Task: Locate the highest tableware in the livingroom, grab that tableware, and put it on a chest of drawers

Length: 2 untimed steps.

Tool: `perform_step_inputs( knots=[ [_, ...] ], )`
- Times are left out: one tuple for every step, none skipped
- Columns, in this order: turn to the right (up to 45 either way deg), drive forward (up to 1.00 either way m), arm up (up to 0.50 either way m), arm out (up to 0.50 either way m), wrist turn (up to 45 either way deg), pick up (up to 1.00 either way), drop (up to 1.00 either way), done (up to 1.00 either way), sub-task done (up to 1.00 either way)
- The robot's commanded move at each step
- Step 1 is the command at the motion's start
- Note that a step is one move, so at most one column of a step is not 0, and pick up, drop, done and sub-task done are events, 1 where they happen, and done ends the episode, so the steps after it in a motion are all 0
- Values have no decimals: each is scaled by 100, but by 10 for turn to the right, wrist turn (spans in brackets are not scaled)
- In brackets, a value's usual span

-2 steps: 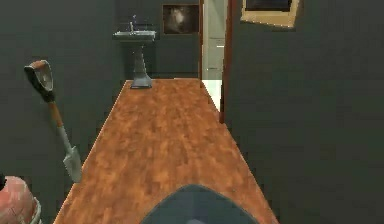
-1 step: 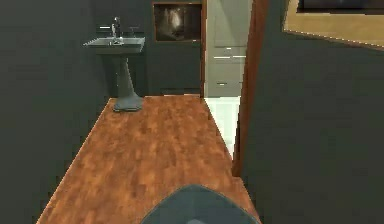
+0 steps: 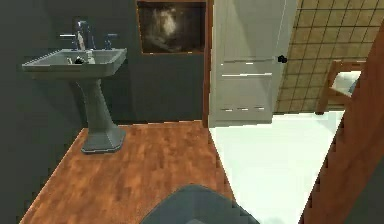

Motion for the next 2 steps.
perform_step_inputs(
  knots=[
    [30,0,0,0,0,0,0,0,0],
    [0,60,0,0,0,0,0,0,0]
  ],
)
